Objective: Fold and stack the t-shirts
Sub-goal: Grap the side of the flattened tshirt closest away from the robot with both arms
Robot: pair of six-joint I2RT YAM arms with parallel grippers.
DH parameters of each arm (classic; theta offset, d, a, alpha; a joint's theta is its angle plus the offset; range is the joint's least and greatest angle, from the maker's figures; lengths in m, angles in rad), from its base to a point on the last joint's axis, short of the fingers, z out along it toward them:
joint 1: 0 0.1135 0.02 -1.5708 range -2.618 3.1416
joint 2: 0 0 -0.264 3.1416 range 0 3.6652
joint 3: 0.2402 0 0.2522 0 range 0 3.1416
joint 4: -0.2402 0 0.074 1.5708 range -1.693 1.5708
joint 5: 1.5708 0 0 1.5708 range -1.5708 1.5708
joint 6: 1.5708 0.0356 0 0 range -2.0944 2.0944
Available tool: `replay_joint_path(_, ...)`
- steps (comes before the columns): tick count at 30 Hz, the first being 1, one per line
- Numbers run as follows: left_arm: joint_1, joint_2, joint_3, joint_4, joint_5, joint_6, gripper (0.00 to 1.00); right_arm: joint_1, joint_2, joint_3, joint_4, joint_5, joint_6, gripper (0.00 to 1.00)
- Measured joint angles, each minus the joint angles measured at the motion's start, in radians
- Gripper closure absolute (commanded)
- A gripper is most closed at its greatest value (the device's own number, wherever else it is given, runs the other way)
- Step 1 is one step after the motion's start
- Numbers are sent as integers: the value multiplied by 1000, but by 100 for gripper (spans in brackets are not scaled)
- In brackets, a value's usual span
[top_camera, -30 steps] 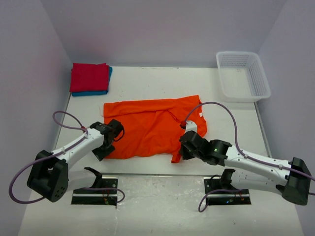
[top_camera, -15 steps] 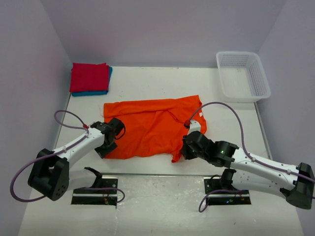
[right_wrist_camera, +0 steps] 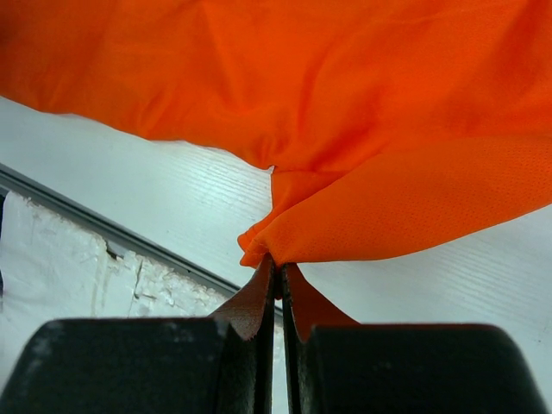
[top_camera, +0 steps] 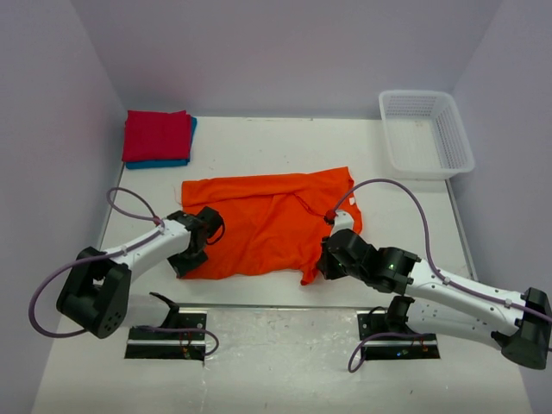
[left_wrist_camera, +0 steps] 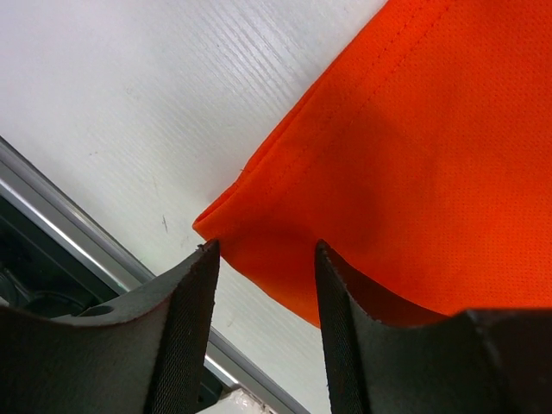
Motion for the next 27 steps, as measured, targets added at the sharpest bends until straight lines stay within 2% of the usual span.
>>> replay_joint_path(4,-25,25,15,-16,0,-5,55,-5,0,0,0,-8,0,100)
replay_joint_path(8,-40,50,24,-26,1,-18,68,-11,-2,0,0,-9,0,100)
replay_joint_path(12,-40,68,29,-35,2,-20,68,-18,-21,-3,0,-10,0,100)
replay_joint_path(13,-40,71,29,-37,2,-20,71,-21,-27,-5,-1,-11,0,100)
replay_joint_path(14,-40,73,30,-38,2,-20,80,-24,-33,-7,-1,-12,0,100)
replay_joint_path(18,-40,74,31,-43,2,-22,100,-35,-43,-13,-5,-18,0,100)
replay_joint_path(27,-27,71,31,-40,1,-20,100,-39,-42,-13,-10,-31,0,100)
